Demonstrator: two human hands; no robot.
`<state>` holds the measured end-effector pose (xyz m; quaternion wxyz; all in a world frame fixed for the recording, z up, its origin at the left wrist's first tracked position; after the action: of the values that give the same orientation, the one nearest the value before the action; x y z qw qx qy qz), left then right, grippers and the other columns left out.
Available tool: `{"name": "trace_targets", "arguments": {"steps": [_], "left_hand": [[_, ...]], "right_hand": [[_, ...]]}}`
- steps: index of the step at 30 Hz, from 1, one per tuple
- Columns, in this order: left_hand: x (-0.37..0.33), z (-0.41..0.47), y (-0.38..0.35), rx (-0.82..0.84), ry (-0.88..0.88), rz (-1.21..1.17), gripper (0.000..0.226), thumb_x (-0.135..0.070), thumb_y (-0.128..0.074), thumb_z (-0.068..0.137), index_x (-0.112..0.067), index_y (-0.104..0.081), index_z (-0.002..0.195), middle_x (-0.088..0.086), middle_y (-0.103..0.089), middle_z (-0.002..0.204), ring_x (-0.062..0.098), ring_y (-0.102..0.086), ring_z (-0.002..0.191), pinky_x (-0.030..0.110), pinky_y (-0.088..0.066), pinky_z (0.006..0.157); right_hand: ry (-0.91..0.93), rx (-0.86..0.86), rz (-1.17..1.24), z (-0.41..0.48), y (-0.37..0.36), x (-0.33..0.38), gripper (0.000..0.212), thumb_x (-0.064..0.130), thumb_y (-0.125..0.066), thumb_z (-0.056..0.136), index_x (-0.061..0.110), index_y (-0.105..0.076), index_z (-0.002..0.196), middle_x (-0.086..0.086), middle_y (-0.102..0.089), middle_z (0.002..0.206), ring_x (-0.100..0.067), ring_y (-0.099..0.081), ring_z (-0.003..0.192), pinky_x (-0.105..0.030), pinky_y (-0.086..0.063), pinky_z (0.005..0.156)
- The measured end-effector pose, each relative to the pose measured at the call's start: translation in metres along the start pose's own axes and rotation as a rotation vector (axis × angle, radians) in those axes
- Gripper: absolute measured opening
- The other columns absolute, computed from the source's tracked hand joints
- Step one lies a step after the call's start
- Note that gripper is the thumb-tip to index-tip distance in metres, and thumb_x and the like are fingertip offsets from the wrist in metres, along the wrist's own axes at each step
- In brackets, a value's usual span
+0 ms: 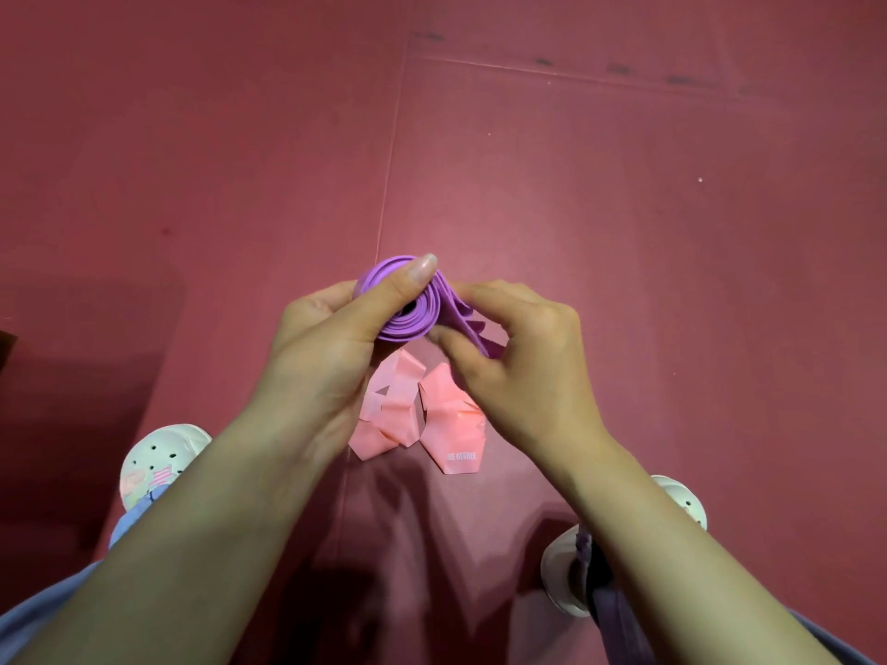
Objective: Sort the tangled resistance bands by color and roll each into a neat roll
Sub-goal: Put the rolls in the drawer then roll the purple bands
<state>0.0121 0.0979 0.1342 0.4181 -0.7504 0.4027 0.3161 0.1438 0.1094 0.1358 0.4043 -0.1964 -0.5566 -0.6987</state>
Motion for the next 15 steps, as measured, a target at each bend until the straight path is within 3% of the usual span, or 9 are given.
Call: {"name": "trace_targets", "arguments": {"steps": [2,6,10,15], "left_hand": [[-0.001,0.002,0.004,-0.059,-0.012,0.075,0.042,-0.036,-0.084,0.049,-0.007,-0.077,0.078,0.009,-0.075,0.080,0.018,-0.071,0.077,0.025,-0.058,0.072],[-0.001,0.003,0.007,-0.113,-0.021,0.128,0.048,-0.038,-0.086,0.041,-0.010,-0.079,0.079,0.006,-0.074,0.078,0.018,-0.069,0.077,0.028,-0.058,0.079],[-0.003,0.002,0.004,-0.133,-0.050,0.050,0.038,-0.032,-0.085,0.040,-0.012,-0.078,0.071,0.002,-0.073,0.070,0.012,-0.067,0.066,0.020,-0.055,0.066],[0.001,-0.002,0.004,-0.213,-0.016,-0.017,0.024,-0.033,-0.083,0.044,-0.014,-0.076,0.059,0.000,-0.070,0.062,0.010,-0.065,0.058,0.021,-0.056,0.062]], "right_hand": [[-0.081,-0.003,0.053,0.003,0.004,-0.004,0.021,0.011,-0.069,0.081,0.022,-0.076,0.096,0.010,-0.072,0.079,-0.012,-0.060,0.074,-0.022,-0.046,0.071],[-0.136,0.006,-0.036,0.005,0.007,-0.008,0.026,0.010,-0.062,0.083,0.026,-0.076,0.097,0.007,-0.074,0.081,-0.018,-0.065,0.081,-0.037,-0.050,0.073],[-0.123,-0.052,-0.088,0.002,0.007,-0.007,0.021,0.015,-0.063,0.083,0.027,-0.077,0.093,0.006,-0.073,0.077,-0.020,-0.063,0.075,-0.039,-0.049,0.067],[-0.031,-0.049,-0.066,-0.009,-0.010,0.007,0.008,0.018,-0.069,0.081,0.013,-0.075,0.079,-0.002,-0.064,0.061,-0.022,-0.053,0.058,-0.038,-0.045,0.055]]}}
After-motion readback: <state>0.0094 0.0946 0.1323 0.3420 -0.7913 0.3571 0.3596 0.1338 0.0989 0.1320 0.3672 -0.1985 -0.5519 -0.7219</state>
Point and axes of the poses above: each hand's wrist, its own z-axis towards the middle knuckle, its own y-axis out of the back of the hand, x = y × z, the point moved 3 cm from there along z, towards the middle knuckle
